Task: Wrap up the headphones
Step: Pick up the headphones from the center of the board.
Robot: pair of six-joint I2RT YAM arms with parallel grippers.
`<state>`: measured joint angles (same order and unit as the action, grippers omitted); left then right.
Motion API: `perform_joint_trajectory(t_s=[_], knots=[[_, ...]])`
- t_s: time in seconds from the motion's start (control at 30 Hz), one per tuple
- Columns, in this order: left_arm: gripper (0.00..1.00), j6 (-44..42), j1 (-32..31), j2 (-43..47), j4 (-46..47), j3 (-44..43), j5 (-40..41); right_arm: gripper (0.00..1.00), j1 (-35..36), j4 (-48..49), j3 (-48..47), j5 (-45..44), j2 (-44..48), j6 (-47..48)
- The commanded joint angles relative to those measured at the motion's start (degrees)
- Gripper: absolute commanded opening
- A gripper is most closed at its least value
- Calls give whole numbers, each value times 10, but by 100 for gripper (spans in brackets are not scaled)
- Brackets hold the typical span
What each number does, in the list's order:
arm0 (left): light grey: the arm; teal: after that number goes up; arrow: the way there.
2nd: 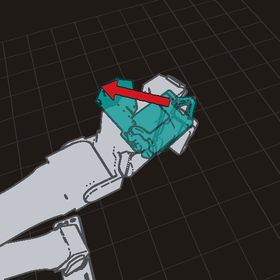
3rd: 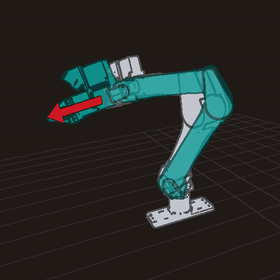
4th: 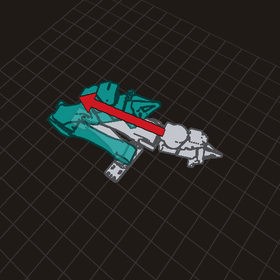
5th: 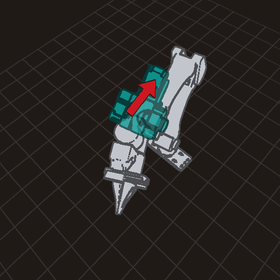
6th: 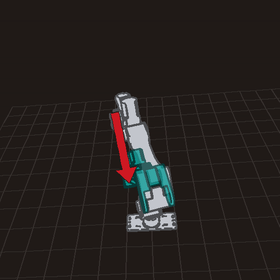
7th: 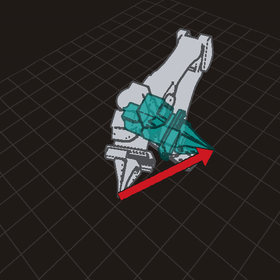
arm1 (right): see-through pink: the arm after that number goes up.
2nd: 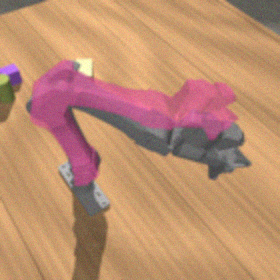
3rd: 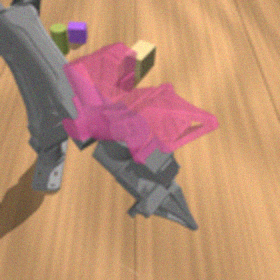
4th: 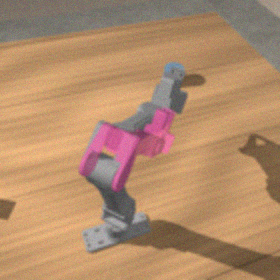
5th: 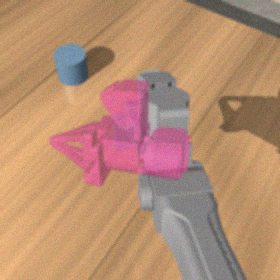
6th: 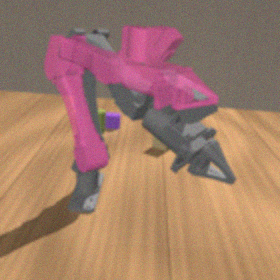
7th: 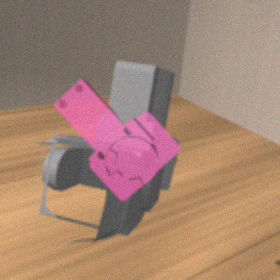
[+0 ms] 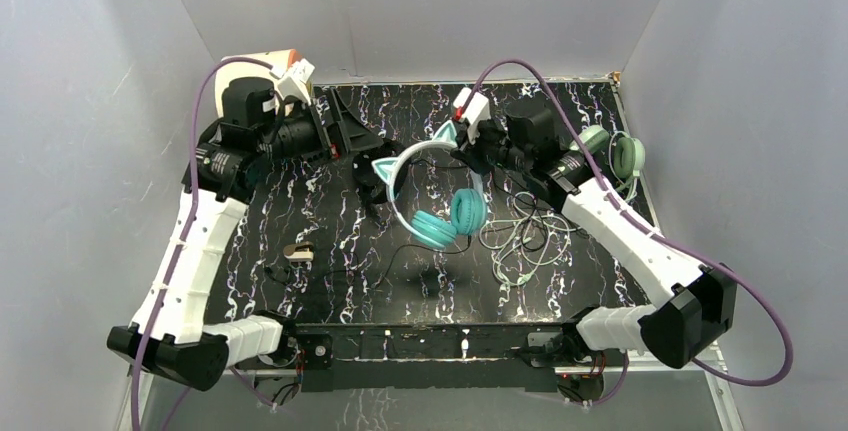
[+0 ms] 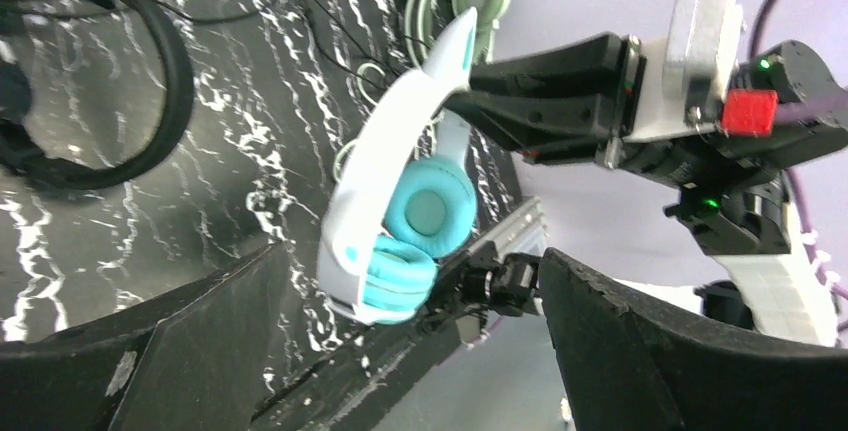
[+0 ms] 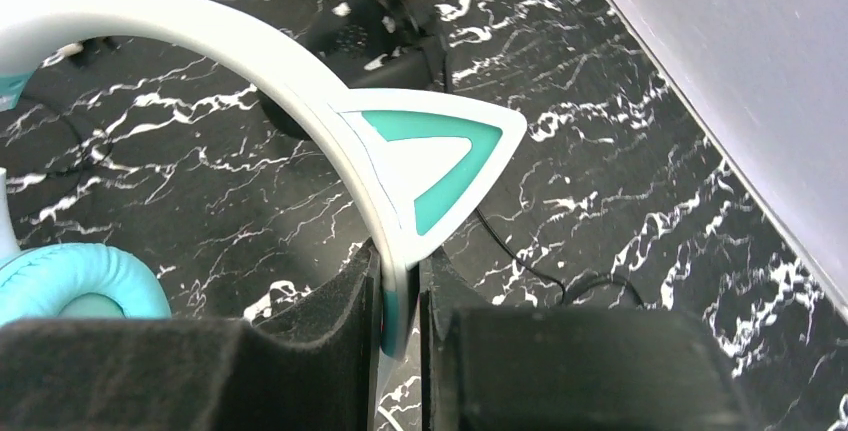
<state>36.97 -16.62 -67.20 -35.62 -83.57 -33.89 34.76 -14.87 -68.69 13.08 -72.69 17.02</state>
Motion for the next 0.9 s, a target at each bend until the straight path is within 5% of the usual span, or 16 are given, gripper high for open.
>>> perform_joint_trajectory(t_s=[0.0, 0.23, 0.67, 0.87], knots=[[92, -68, -10, -38, -104, -63, 69, 0, 16, -18, -58, 83, -6, 76], [90, -113, -170, -126, -174, -118, 268, 0, 47, -86, -105, 100, -46, 94], [45, -107, -212, -147, -168, -62, 284, 0, 100, -95, -111, 63, -51, 95], [61, -104, -220, -117, -179, -28, 302, 0, 107, -104, -119, 53, -50, 98]])
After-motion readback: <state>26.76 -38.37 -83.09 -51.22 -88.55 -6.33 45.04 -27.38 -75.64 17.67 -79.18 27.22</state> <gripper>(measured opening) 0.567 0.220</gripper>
